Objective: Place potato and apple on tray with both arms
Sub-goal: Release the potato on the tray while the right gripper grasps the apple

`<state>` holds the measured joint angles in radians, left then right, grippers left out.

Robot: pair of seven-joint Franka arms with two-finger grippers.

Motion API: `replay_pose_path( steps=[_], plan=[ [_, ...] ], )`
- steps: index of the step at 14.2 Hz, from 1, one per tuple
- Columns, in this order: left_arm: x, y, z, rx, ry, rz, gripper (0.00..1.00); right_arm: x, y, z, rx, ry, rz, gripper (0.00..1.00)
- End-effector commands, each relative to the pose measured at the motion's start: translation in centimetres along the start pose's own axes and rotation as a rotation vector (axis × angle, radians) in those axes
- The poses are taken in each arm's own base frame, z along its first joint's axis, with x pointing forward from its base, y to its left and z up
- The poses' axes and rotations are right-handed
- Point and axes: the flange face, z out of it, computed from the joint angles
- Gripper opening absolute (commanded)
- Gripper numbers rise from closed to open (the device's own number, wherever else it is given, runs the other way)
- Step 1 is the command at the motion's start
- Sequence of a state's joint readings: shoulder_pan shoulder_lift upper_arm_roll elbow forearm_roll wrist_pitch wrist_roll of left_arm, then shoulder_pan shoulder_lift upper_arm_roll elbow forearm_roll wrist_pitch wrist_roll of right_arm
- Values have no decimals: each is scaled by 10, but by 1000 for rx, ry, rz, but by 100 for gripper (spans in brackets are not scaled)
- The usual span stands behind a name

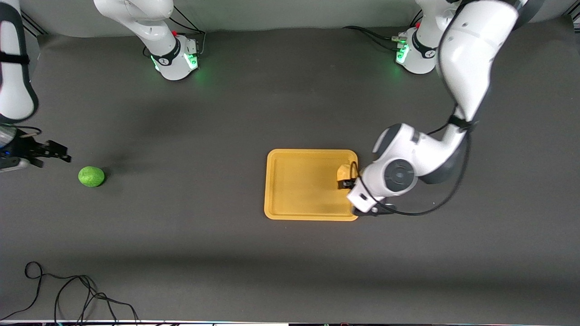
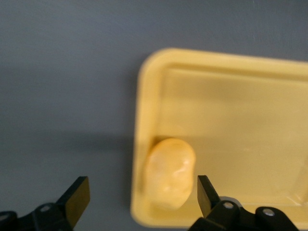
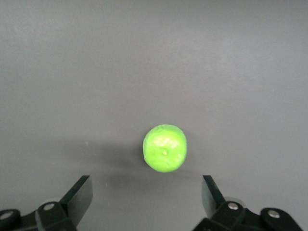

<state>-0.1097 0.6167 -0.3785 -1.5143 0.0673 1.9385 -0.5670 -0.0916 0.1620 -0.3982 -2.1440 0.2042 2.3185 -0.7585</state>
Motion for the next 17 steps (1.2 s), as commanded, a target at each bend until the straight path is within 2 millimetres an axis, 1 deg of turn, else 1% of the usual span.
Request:
replay_pose_path(
  steps=[1,2,3,4,6,7,8,9,10,11,12,13,14,15,16,17],
  plan=[
    [-12,-64,-119,46,93,-71,99,-2,17,49,27,31,-34,100],
    [-14,-90,-152,44,133,-54,99,-6,22,70,36,39,-35,100],
    [-15,-121,-179,40,159,-20,99,-10,25,87,42,43,-36,100],
    [-17,-147,-195,46,158,13,99,-12,29,102,39,50,-31,100],
    [-26,-190,-209,94,110,105,97,-14,32,121,14,53,-28,100],
    [-24,-228,-220,95,110,116,93,-15,33,129,3,46,-26,100],
    [-25,-255,-230,87,119,130,92,-15,33,134,-1,40,-25,100],
    [-27,-273,-237,84,123,146,92,-15,33,137,0,35,-27,99],
    [-31,-285,-242,89,122,165,92,-15,32,137,1,34,-27,79],
    [-32,-295,-248,92,142,200,95,-13,30,137,5,34,-35,61],
    [-33,-300,-252,94,150,215,95,-11,29,133,6,40,-39,50],
    [-37,-301,-257,98,161,217,95,-5,29,125,2,54,-43,46],
    [-37,-301,-260,99,175,217,96,6,29,108,-7,81,-55,42],
    [-42,-297,-261,106,183,220,96,19,23,91,10,98,-77,39],
    [-48,-288,-257,117,203,217,96,33,14,73,22,106,-113,38],
    [-51,-282,-252,125,243,209,96,42,16,44,0,103,-158,35]
  ],
)
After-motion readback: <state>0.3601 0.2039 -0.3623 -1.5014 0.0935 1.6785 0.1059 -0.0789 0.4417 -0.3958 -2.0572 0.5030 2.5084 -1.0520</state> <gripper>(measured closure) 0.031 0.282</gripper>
